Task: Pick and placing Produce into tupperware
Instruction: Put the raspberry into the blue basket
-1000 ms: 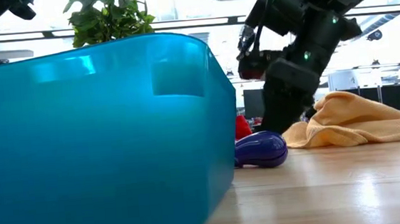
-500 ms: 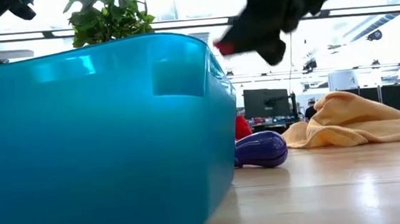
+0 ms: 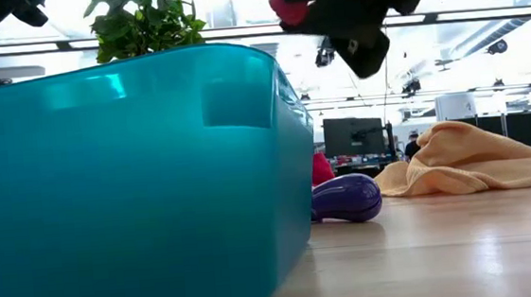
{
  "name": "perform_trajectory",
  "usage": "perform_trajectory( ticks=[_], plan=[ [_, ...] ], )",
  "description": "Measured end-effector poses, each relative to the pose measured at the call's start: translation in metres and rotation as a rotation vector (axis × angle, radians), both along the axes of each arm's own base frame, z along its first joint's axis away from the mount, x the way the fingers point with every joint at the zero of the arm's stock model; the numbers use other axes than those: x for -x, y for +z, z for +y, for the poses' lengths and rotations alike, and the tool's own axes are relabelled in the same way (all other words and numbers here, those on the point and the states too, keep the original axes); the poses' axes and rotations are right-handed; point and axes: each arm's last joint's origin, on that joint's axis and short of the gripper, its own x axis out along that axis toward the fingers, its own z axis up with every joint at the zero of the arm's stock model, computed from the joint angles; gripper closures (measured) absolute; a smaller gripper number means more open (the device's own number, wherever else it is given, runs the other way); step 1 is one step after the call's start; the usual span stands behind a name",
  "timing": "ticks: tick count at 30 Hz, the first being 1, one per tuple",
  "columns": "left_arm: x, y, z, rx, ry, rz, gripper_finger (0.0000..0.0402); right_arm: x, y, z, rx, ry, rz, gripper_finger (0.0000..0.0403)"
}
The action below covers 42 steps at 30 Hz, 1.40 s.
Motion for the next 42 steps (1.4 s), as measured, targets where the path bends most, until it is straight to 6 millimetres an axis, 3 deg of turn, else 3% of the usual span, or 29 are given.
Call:
perform_trajectory(
  ticks=[6, 12, 20, 26, 42],
  plan=[
    [0.0, 0.0, 0.0, 0.0, 0.0, 0.001, 0.0202, -0.011, -0.013, 0.018, -0.007, 0.022, 0.047, 0.031],
    [-0.001, 0.0, 0.0, 0.0, 0.0, 0.004, 0.0202, -0.035, -0.006, 0.039, 0.042, 0.048, 0.116, 0.031],
    [-0.001, -0.001, 0.0, 0.0, 0.0, 0.009, 0.0202, -0.064, -0.012, 0.054, 0.224, 0.003, 0.418, 0.031],
    [-0.001, -0.001, 0.0, 0.0, -0.001, 0.009, 0.0202, -0.082, -0.01, 0.063, 0.297, 0.019, 0.499, 0.031],
    [-0.001, -0.001, 0.0, 0.0, 0.0, 0.011, 0.0202, -0.08, 0.003, 0.06, 0.361, -0.006, 0.568, 0.0293]
  ],
)
